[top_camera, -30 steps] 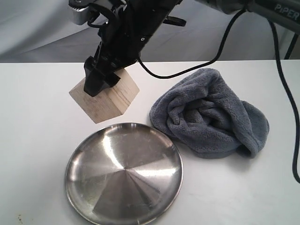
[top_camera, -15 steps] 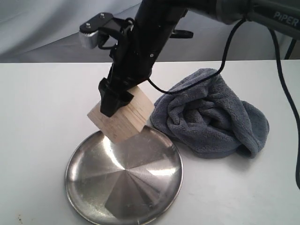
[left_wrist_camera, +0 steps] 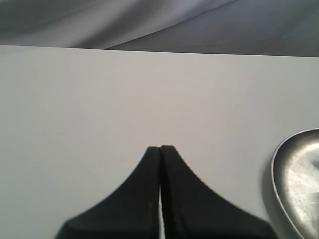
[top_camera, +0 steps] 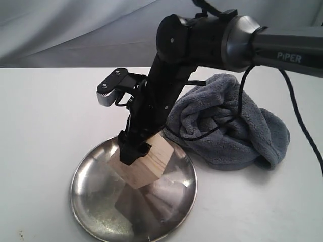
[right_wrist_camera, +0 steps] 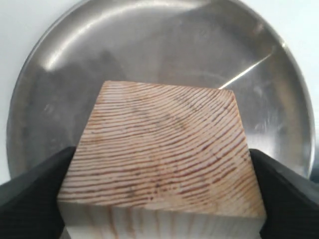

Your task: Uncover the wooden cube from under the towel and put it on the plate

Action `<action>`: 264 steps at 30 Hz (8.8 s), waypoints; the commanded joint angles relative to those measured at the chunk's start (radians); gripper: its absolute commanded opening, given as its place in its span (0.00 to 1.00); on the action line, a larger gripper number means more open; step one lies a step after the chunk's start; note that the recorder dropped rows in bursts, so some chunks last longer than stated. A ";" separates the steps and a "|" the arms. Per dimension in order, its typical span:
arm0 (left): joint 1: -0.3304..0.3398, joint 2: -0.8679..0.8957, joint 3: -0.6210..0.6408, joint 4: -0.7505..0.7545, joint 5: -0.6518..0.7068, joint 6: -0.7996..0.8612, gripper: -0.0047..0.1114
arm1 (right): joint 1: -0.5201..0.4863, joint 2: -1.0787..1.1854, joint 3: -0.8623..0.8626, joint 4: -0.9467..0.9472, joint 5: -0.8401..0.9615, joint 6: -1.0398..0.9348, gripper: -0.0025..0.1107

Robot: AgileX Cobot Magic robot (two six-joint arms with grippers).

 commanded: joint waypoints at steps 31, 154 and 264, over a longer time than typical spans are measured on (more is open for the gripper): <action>-0.004 -0.003 0.004 0.003 -0.010 -0.004 0.05 | 0.072 -0.033 0.184 -0.125 -0.154 -0.027 0.02; -0.004 -0.003 0.004 0.003 -0.010 -0.004 0.05 | -0.177 -1.996 0.909 -0.596 -0.247 0.698 0.02; -0.004 -0.003 0.004 0.003 -0.010 -0.004 0.05 | -0.687 -2.070 1.658 -0.247 -0.687 0.560 0.02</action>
